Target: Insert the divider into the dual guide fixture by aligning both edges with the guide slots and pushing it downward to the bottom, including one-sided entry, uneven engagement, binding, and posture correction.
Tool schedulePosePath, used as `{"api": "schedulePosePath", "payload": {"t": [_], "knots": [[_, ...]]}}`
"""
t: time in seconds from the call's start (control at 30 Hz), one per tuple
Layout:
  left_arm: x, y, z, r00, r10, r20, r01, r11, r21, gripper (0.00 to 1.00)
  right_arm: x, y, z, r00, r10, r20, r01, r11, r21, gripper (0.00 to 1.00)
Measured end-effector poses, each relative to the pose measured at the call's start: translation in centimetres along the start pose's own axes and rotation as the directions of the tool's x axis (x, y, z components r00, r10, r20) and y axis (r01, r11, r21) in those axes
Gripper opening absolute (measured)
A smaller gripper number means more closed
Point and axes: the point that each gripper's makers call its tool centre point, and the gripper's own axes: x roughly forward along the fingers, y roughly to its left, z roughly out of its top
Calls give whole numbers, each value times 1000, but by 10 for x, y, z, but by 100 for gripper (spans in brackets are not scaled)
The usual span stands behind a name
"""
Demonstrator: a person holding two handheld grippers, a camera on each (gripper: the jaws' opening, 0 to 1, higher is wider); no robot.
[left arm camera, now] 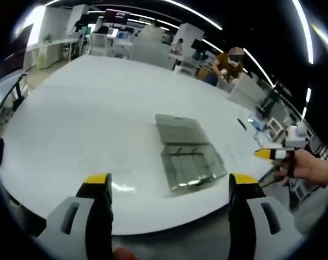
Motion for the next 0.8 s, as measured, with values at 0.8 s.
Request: {"api": "schedulePosePath", "payload": {"t": [0.8], "knots": [[9,-21,3,998,-65,-4,65,997,33,86,36,-21,-1,998,-17,-68,15,1000,-26,61]]}}
